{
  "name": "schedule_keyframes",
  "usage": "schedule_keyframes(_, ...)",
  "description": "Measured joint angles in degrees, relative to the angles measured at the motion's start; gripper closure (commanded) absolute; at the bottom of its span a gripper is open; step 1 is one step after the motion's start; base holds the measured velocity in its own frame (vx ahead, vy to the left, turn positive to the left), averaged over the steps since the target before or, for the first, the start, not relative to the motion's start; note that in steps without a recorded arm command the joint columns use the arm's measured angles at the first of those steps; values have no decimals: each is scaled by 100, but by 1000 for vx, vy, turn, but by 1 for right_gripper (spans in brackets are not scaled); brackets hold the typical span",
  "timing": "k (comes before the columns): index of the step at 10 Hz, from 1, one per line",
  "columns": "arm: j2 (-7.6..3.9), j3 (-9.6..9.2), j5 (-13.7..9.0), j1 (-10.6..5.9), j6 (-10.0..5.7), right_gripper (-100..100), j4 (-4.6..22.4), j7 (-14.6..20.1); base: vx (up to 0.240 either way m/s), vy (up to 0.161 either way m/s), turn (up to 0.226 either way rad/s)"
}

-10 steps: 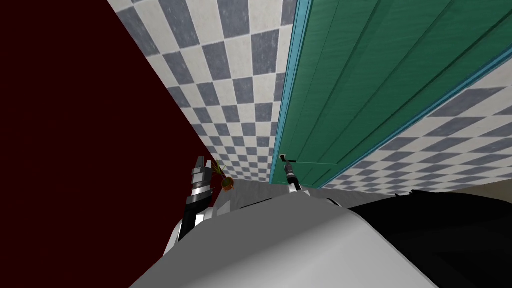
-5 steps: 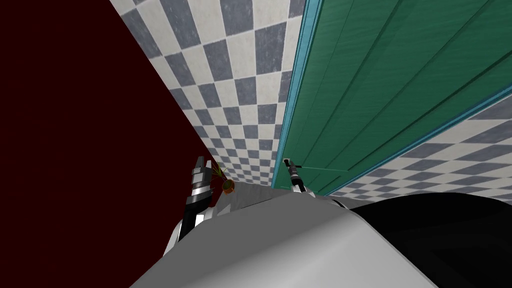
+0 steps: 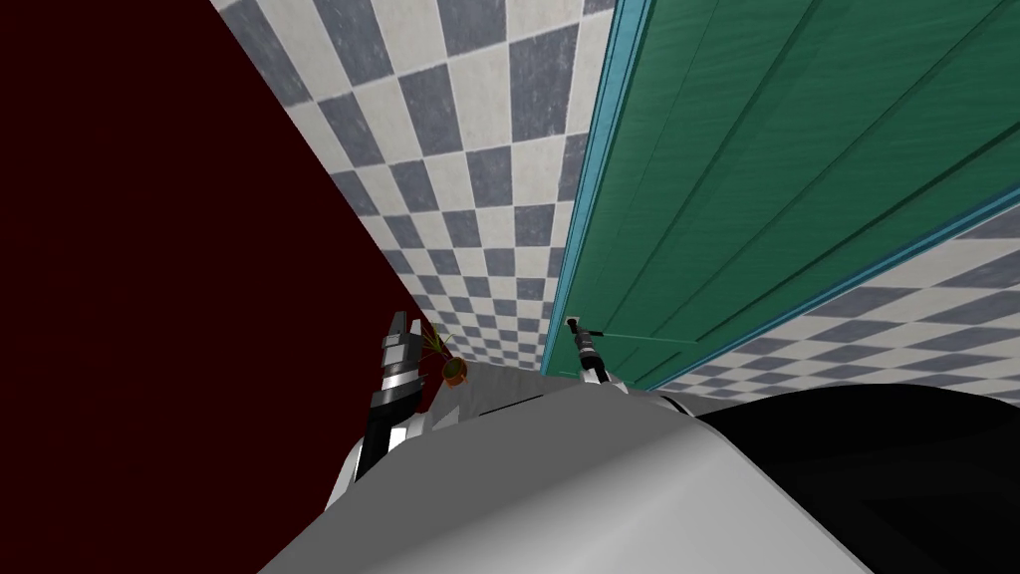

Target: Pull the door open

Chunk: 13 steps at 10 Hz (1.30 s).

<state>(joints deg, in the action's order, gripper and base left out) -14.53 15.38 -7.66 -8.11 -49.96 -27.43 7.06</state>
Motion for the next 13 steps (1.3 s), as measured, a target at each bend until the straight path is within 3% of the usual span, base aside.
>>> schedule_keyframes(5,-37,-60,40,33,-2,100,-74,70,-90,-12,48)
schedule_keyframes(7,-81,-148,98,22,-77,100,23,165,-213,0,80)
schedule_keyframes(10,-137,-330,218,185,-71,100,-138,360,-248,-43,120)
schedule_keyframes(13,-227,-514,339,198,-180,100,-86,573,-203,-13,60)
